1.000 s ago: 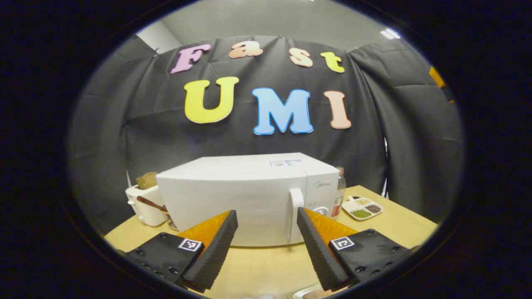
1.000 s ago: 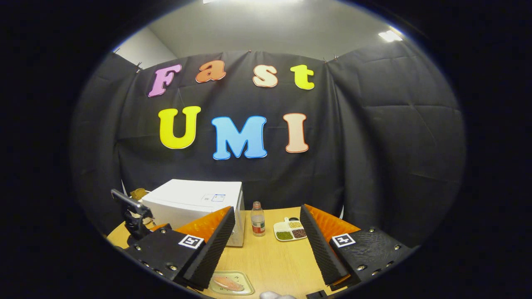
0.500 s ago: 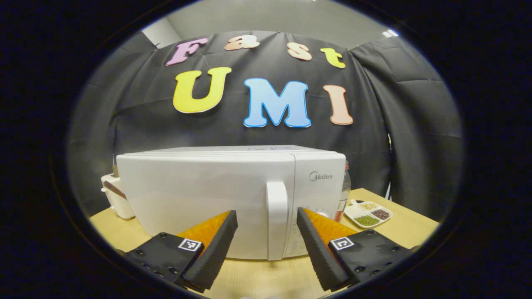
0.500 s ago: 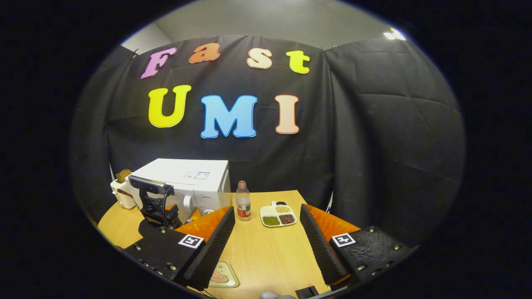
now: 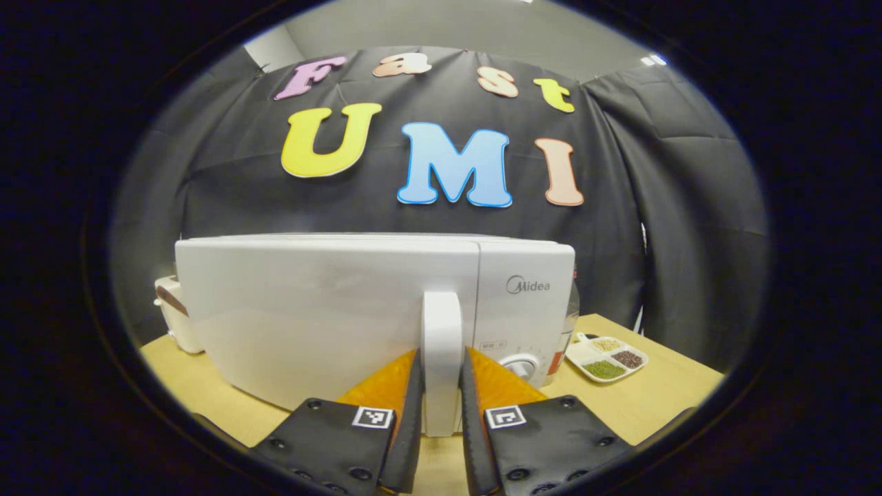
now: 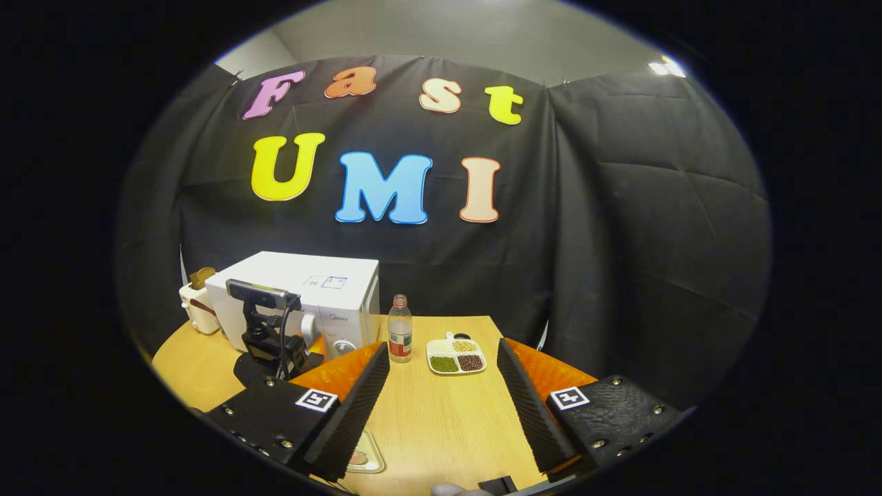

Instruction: Open the microwave oven with the left hand, put the food in, and close the microwave oven.

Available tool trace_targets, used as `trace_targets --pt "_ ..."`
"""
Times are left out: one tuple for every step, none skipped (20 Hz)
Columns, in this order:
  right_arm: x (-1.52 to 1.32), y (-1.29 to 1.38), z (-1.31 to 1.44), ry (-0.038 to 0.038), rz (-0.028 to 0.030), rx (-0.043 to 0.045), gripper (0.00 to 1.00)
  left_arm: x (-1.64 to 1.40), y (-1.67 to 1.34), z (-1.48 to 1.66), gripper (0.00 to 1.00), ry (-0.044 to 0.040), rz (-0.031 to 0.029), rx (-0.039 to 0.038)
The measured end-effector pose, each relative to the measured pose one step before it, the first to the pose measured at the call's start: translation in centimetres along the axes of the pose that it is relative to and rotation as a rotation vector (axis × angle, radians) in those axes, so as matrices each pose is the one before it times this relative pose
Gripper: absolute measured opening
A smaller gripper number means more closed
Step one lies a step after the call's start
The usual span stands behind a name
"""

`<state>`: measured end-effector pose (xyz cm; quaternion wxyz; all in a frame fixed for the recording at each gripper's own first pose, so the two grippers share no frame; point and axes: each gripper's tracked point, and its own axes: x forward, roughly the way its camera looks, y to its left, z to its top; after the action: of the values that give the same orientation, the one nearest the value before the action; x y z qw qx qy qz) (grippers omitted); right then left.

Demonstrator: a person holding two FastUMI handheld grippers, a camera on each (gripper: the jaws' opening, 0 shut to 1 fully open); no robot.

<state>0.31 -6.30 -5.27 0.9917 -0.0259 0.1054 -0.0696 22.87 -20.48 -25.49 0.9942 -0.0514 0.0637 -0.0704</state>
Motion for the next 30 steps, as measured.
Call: trace_targets --pt "-0.135 0.123 -0.084 -0.00019 0.00207 0.00271 0.96 -0.126 -0.037 -0.145 0.31 0.00194 -0.00606 -0.00377" --pt "-0.053 -0.051 -0.136 0.00348 -0.00455 -0.00276 0.96 0.082 0.072 -0.019 0.31 0.00040 -0.00933 -0.00564" --pt "-0.099 0.000 -0.206 0.00357 0.00237 0.00086 0.96 -0.109 -0.086 -0.072 0.28 0.00603 -0.01023 0.00347" --pt "-0.261 -0.004 -0.287 0.00649 0.00020 0.00248 0.96 0.071 0.027 0.028 0.27 0.00595 -0.00439 0.00250" --pt "-0.159 0.017 -0.143 0.00219 0.00174 0.00648 0.96 0.079 0.038 0.053 0.24 0.00909 -0.00632 0.00024" --pt "-0.173 0.022 -0.024 0.00164 0.00051 0.00429 0.96 -0.020 0.034 0.017 0.22 0.00758 -0.00929 -0.00764" --pt "-0.193 0.081 -0.088 0.00376 0.00338 0.00125 0.96 -0.085 0.051 -0.125 0.20 0.00835 -0.00433 -0.01540" --pt "-0.195 0.120 -0.013 0.00008 0.00467 -0.00181 0.96 -0.026 -0.007 -0.081 0.19 0.00837 -0.00244 -0.00373" --pt "-0.187 -0.009 0.200 -0.00737 0.00165 -0.00636 0.96 -0.015 -0.042 -0.050 0.18 0.00775 -0.00225 -0.00001" --pt "-0.172 0.010 0.095 -0.00331 0.00165 -0.00842 0.96 -0.156 -0.003 0.105 0.18 0.00474 -0.00570 0.00054" --pt "-0.125 0.087 0.046 -0.00070 0.00573 -0.00316 0.96 -1.058 0.078 -1.116 0.16 0.04075 0.00819 -0.02084" --pt "-0.210 0.213 0.159 -0.00284 0.00896 0.00025 0.96 -1.637 0.024 -0.225 0.16 -0.00949 -0.00097 0.00174" --pt "-0.163 0.037 0.019 -0.00063 0.00535 0.00008 0.96 -2.108 0.153 0.802 0.17 -0.04860 -0.00443 0.04377" --pt "-0.141 0.102 0.001 0.00303 0.00993 0.00127 0.96 -2.112 0.368 -0.050 0.17 -0.01606 0.00460 0.01754" --pt "-0.198 0.326 -0.111 0.00122 0.01551 0.00009 0.96 -2.000 0.557 -0.624 0.16 -0.00172 -0.00218 0.00938" --pt "-0.059 0.272 0.040 0.00179 0.01283 -0.00336 0.96 -1.959 0.709 -0.399 0.17 0.01719 -0.00532 0.00044" --pt "-0.017 0.267 -0.062 0.00198 0.01626 -0.00222 0.96 -1.901 0.648 -0.638 0.20 0.02100 0.00381 -0.00232" --pt "0.016 0.295 0.087 0.00143 0.01620 0.00228 0.96 -1.973 0.870 -0.113 0.20 0.01598 0.00936 0.00900" --pt "0.009 0.524 -0.079 0.00411 0.01988 0.00721 0.96 -1.927 1.024 -0.348 0.22 0.01717 0.01605 0.01142" --pt "0.041 0.726 0.114 0.00266 0.02585 0.00805 0.96 -1.598 1.183 -0.255 0.24 0.01259 0.01926 0.00894" --pt "0.001 0.764 0.202 -0.00210 0.02436 0.00218 0.96 -1.653 1.217 -0.469 0.25 0.01562 0.02056 0.00212" --pt "0.070 0.631 0.411 -0.00817 0.02223 -0.00359 0.96 -1.618 1.384 -0.324 0.26 0.02674 0.03748 0.00510" --pt "0.044 0.691 0.220 -0.00710 0.02199 -0.00696 0.96 -1.454 1.991 -0.310 0.28 0.00941 0.04092 0.00411" --pt "0.153 0.662 0.226 -0.00760 0.02240 -0.00649 0.96 -1.159 1.560 0.390 0.33 -0.00755 0.03055 -0.00290" --pt "0.139 0.692 0.053 -0.00597 0.01956 -0.00569 0.96 -1.429 1.675 0.319 0.36 -0.00599 0.03370 0.00437" --pt "0.207 0.691 0.041 -0.00123 0.02096 -0.00303 0.96 -0.347 1.626 -0.050 0.36 0.00361 0.02431 0.00649" --pt "0.303 0.826 -0.237 0.00353 0.01788 0.00183 0.96 -0.474 1.310 -0.359 0.47 0.01040 0.02672 0.00181" --pt "0.212 0.699 -0.065 0.00249 0.01977 0.00707 0.96 -0.374 1.510 0.115 0.57 -0.00870 0.02150 -0.00352" --pt "0.227 1.150 -0.141 0.00427 0.02277 0.00863 0.96 -0.631 1.282 -0.248 0.70 0.00621 0.01370 -0.00249" --pt "0.113 1.019 -0.048 0.00118 0.02149 0.00144 0.96 -0.497 0.993 -0.097 0.83 0.00799 0.01720 0.00201"
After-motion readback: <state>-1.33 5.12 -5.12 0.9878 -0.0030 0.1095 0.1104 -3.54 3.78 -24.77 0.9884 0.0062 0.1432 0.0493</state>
